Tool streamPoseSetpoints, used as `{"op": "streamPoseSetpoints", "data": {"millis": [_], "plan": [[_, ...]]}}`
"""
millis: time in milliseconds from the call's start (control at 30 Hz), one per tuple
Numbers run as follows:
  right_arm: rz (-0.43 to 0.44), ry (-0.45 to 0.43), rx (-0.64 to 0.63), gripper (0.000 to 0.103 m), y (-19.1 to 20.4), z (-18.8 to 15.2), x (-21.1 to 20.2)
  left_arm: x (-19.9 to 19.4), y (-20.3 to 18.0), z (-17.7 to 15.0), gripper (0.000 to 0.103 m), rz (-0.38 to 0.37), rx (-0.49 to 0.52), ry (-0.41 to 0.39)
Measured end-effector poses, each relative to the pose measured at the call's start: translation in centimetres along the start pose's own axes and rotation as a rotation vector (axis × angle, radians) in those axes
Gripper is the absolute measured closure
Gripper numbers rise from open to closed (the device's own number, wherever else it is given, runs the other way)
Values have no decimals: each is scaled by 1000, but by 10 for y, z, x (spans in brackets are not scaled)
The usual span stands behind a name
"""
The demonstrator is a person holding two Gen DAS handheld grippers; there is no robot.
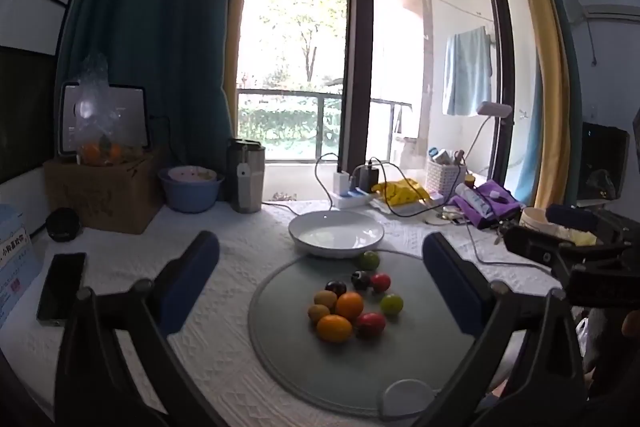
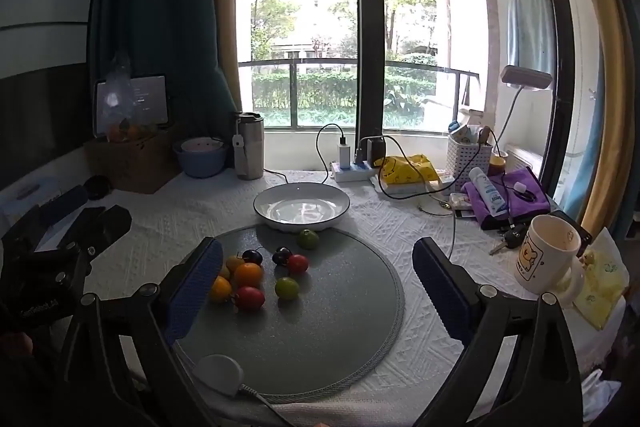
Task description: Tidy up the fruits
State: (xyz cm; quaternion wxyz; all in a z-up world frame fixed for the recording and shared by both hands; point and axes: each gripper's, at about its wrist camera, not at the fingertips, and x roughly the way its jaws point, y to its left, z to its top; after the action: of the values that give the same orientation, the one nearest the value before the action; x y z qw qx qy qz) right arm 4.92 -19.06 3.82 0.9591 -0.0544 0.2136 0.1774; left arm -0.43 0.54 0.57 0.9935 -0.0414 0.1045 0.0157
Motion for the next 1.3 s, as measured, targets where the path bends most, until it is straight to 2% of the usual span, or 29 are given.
{"op": "streamPoseSetpoints", "data": {"millis": [1300], "plan": [[8,-19,-36,5,4,6,-5,-2,-1,5,1,-2,-4,4]]}}
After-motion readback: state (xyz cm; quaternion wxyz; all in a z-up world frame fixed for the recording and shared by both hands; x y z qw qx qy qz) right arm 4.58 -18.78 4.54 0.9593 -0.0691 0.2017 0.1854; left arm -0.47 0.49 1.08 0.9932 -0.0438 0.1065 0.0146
